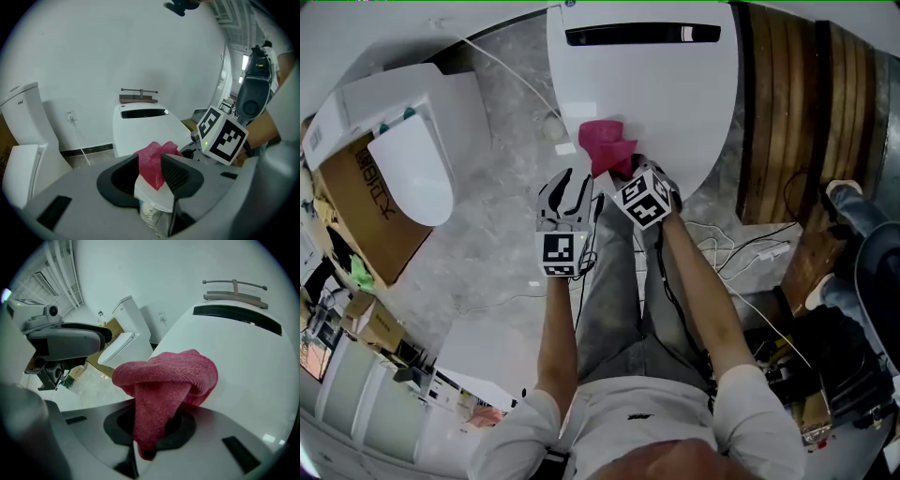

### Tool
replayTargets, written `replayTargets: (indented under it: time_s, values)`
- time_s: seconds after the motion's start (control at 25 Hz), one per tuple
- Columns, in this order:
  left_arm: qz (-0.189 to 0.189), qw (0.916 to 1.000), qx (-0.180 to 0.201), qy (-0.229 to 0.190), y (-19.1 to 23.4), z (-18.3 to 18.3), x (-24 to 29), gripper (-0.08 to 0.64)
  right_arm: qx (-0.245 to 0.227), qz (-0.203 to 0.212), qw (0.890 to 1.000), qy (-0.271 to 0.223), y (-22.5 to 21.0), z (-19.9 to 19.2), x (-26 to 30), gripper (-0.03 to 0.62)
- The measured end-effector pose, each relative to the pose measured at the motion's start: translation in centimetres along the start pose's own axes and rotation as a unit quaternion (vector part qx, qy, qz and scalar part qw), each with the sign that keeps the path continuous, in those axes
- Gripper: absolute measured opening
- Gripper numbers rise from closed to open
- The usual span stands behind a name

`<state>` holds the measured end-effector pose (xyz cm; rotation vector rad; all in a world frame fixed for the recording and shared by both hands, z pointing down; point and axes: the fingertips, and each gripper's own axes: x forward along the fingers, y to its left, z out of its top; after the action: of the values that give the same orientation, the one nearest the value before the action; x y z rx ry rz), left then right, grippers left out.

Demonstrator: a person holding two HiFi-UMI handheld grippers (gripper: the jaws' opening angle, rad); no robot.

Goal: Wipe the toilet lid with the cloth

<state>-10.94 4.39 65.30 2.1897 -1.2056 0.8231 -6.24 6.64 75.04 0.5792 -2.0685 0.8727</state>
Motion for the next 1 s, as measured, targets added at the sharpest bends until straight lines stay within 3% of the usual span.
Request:
replayTargets:
  time_s: [0.44,1.0]
  values:
    - [-0.019,0.9997,0.016,-0.004,-5.2,-0.7,0.4,0.156,0.018,-0.031,0.999,-0.009,-2.8,-4.4,-3.5,0.064]
    - [-0.044,0.998,0.044,-0.005,-9.4,-0.8,1.6,0.156,0.081,-0.107,0.991,-0.027,-7.7,-9.3,-8.0,0.064]
